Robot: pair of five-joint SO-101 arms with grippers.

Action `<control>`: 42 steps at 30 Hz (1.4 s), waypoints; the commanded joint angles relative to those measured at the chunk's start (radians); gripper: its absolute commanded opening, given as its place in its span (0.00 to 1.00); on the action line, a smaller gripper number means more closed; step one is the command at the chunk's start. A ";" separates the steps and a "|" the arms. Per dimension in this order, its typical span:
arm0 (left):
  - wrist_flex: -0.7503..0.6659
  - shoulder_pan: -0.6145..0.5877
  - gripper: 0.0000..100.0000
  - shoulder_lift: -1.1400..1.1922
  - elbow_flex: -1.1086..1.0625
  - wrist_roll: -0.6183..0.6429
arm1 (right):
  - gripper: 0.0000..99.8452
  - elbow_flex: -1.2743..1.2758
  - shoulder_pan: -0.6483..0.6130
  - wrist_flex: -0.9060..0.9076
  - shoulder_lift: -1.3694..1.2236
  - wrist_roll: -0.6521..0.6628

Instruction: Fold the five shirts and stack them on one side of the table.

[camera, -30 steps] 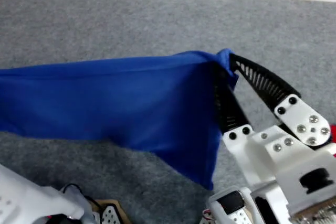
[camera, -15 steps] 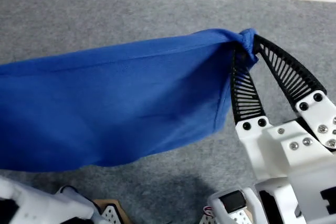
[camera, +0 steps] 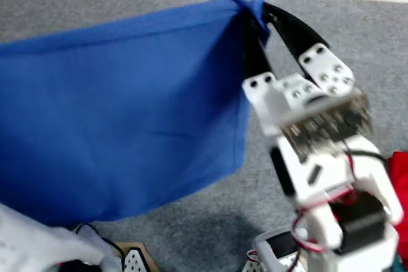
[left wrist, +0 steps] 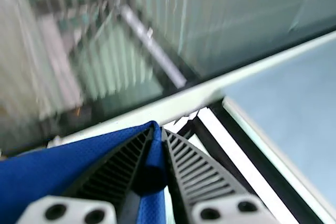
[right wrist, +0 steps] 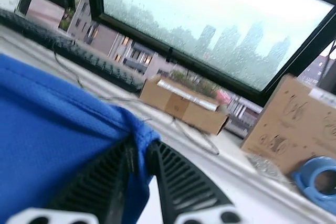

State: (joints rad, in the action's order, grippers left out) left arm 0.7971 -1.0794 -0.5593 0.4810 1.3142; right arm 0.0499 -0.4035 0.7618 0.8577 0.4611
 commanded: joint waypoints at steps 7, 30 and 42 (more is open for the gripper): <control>-0.069 0.268 0.01 0.277 0.022 -0.130 | 0.01 0.193 0.024 -0.254 -0.073 0.009; -0.149 0.394 0.01 0.817 0.021 -0.218 | 0.01 0.367 0.088 -0.602 -0.464 0.002; 0.453 0.394 0.01 0.878 0.019 -0.632 | 0.01 0.490 0.031 -0.430 -0.476 -0.087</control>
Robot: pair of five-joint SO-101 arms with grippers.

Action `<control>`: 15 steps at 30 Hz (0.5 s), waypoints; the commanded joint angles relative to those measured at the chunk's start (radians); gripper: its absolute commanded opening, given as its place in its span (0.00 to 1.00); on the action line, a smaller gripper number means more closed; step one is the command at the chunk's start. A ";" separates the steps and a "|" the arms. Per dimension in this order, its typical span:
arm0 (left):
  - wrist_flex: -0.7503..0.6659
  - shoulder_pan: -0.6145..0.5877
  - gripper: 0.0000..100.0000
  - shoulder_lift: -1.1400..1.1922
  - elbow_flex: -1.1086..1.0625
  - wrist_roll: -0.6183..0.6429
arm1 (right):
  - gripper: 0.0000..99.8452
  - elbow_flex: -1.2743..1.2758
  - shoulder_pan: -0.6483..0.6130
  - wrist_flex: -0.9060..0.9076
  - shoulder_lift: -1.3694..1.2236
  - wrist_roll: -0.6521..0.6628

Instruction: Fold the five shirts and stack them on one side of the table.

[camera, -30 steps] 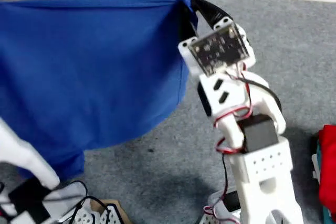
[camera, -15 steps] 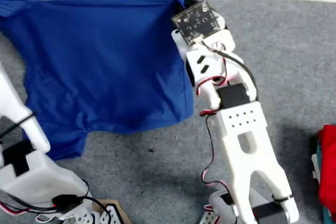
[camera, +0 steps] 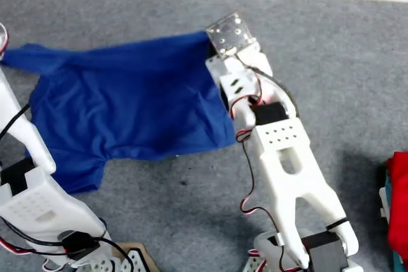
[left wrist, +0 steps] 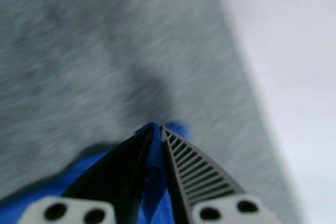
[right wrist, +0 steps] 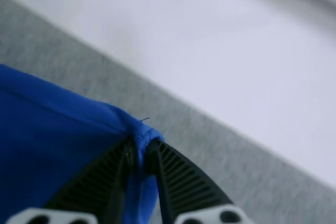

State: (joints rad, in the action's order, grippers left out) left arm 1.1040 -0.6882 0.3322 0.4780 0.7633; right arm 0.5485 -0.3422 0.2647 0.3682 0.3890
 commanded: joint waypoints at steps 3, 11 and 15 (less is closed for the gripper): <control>0.272 0.002 0.01 -0.013 0.001 -0.195 | 0.01 -0.008 -0.051 0.148 0.013 -0.015; 0.359 -0.005 0.01 -0.024 -0.182 -0.362 | 0.01 -0.005 -0.054 0.303 0.013 -0.017; 0.359 -0.024 0.01 -0.025 -0.277 -0.410 | 0.01 0.027 -0.056 0.329 0.013 -0.017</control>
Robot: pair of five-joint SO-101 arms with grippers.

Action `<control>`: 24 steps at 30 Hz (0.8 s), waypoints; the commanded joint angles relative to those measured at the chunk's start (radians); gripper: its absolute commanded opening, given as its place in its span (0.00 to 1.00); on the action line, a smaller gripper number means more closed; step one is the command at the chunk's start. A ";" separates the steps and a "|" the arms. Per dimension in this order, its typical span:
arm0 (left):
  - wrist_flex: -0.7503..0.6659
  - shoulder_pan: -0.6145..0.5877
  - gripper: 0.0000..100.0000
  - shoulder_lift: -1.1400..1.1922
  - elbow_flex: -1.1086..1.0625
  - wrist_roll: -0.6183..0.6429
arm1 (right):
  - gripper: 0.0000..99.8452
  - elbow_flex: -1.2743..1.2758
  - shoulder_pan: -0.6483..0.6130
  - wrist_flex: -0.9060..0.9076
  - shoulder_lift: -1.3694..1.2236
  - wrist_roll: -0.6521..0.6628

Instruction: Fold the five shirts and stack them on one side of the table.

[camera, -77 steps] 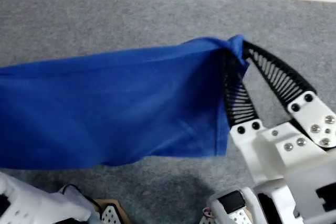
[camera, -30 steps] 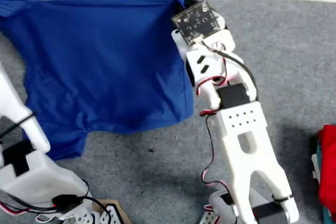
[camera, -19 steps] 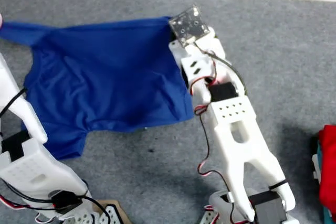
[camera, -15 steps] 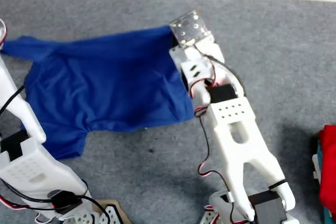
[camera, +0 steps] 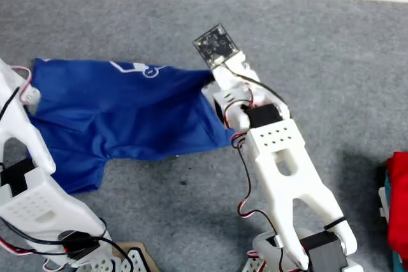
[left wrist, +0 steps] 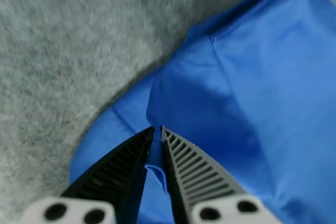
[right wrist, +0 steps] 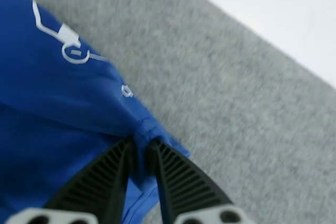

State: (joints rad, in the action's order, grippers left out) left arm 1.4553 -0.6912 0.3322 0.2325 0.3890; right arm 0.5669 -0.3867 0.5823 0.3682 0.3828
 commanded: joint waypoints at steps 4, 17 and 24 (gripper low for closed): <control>0.020 -0.053 0.01 -0.054 -0.085 -0.078 | 0.01 0.061 -0.028 0.013 0.013 -0.011; -0.068 -0.077 0.01 -0.570 -0.595 -0.181 | 0.01 0.148 -0.059 0.090 0.174 -0.011; -0.146 -0.094 0.01 -0.601 -0.739 -0.183 | 0.01 0.289 -0.094 0.177 0.412 -0.011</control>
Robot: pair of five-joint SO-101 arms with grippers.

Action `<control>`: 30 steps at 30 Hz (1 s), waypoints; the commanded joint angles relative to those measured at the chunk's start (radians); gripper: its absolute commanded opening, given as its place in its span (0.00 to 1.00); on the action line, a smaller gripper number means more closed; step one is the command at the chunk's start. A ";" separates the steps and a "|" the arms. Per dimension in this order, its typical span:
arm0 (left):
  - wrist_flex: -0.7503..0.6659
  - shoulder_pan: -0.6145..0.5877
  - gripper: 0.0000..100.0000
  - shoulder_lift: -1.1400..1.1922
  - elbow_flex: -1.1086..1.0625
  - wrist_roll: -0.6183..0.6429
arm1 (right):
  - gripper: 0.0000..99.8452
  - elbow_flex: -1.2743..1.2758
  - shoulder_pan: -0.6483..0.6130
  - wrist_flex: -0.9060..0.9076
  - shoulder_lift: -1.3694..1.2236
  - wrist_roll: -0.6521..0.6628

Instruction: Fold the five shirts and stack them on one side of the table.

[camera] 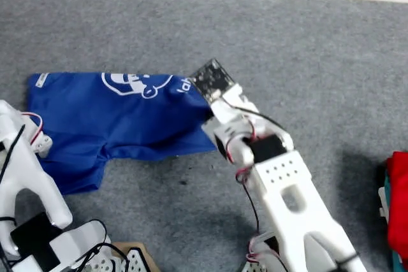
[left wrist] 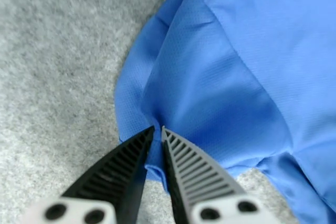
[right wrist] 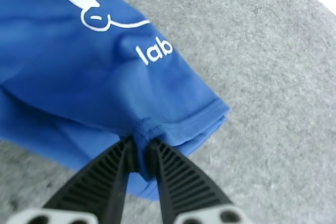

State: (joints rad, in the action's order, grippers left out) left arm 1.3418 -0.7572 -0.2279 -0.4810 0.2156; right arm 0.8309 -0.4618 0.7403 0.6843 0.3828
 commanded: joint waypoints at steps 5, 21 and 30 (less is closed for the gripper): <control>-0.064 -0.085 0.01 -0.041 -0.061 -0.011 | 0.01 0.114 -0.018 0.021 0.157 -0.011; -0.064 -0.183 0.01 -0.047 -0.077 -0.127 | 0.01 0.058 0.015 0.073 0.171 -0.011; -0.095 -0.185 0.01 -0.042 -0.127 -0.130 | 0.01 0.154 0.064 0.001 0.170 -0.009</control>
State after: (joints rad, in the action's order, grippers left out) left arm 1.2758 -0.9260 -0.2309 -0.5992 0.0974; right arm 0.9674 -0.4450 0.7910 0.8378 0.3828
